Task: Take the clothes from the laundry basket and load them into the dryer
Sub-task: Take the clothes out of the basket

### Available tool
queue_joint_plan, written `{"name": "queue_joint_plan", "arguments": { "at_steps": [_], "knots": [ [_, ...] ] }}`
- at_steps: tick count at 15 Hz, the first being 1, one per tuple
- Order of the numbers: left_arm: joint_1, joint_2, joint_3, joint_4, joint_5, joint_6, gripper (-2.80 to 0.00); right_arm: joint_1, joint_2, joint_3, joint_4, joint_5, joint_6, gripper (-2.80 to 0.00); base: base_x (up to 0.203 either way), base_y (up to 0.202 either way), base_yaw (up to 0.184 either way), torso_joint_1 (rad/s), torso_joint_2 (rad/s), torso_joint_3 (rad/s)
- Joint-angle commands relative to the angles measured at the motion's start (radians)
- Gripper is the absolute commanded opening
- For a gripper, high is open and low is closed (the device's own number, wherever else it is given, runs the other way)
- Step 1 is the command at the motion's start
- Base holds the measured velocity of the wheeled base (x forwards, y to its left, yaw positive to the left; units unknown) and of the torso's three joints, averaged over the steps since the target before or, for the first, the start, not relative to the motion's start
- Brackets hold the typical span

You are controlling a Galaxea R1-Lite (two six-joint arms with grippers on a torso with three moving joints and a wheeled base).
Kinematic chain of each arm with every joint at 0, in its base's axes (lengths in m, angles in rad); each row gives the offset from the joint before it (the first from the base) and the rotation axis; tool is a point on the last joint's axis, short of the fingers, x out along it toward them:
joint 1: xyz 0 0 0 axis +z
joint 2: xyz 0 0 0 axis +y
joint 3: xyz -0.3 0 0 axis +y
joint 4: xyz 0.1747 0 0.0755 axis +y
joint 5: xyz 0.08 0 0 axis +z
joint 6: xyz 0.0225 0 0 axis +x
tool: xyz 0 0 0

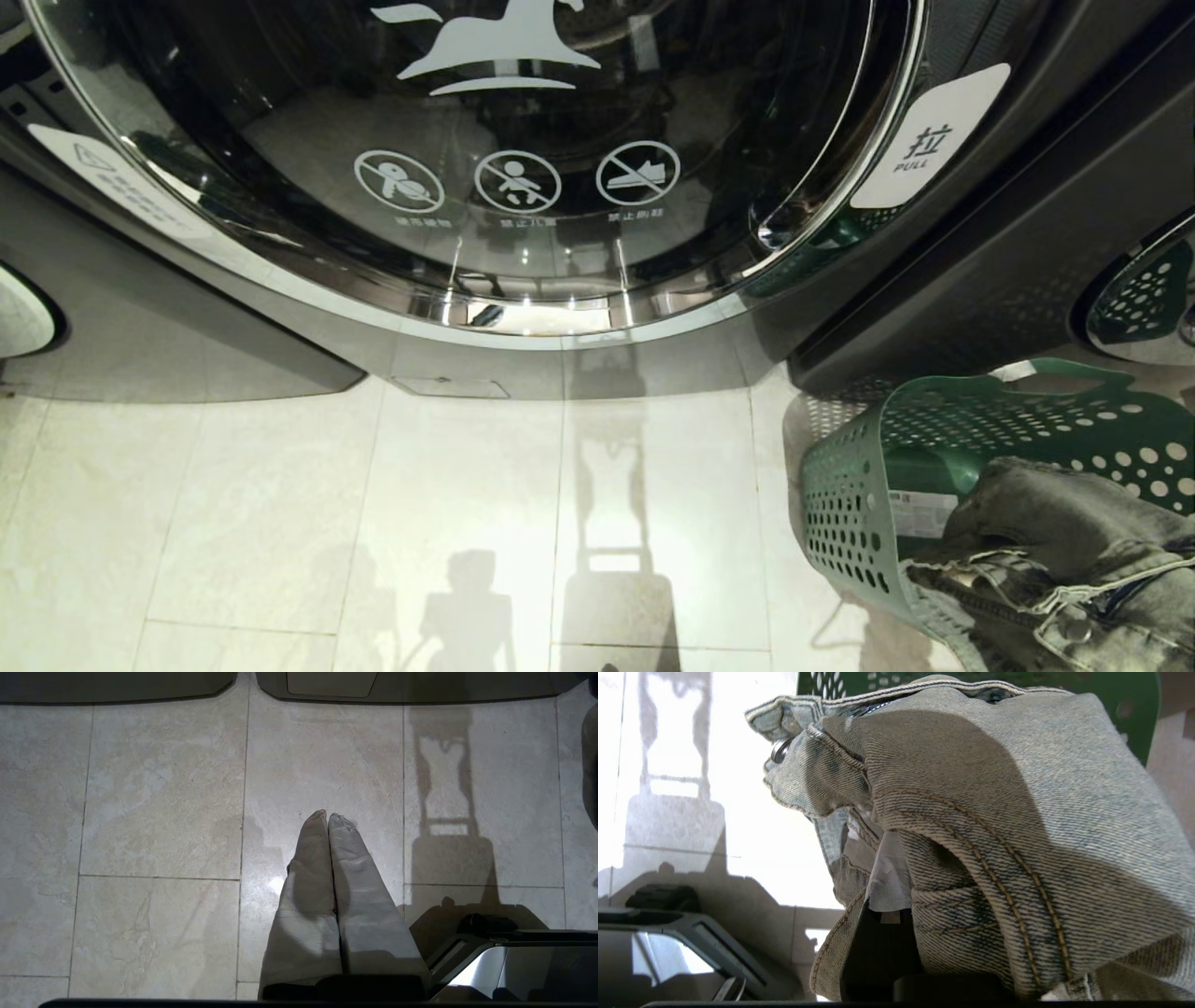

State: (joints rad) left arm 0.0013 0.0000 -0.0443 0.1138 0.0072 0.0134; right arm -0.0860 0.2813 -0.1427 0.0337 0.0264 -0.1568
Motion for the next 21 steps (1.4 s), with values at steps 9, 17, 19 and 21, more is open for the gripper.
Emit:
{"name": "queue_joint_plan", "arguments": {
  "at_steps": [9, 17, 19, 21],
  "knots": [
    [0.0, 0.002, -0.001, 0.001, 0.0, 0.0, -2.8, 0.0, -0.001, 0.082, -0.046, 0.001, -0.006, -2.8, 0.0, 0.0, 0.0, 0.003, 0.0, 0.185],
    [0.0, 0.002, -0.002, 0.001, 0.0, 0.0, -2.8, 0.096, -0.037, 0.127, 0.012, 0.047, -0.012, -2.8, 0.0, 0.0, 0.0, 0.003, 0.0, 0.2],
    [0.0, 0.002, -0.002, 0.001, 0.0, 0.0, -2.8, 0.093, -0.107, 0.127, 0.013, 0.046, -0.01, -2.8, 0.0, 0.0, 0.0, 0.002, 0.0, 0.206],
    [0.0, 0.002, 0.0, 0.001, 0.002, -0.001, -2.8, 0.086, -0.194, 0.127, 0.013, 0.039, -0.008, -2.8, 0.0, 0.0, 0.0, 0.005, 0.0, 0.207]
  ]
}}
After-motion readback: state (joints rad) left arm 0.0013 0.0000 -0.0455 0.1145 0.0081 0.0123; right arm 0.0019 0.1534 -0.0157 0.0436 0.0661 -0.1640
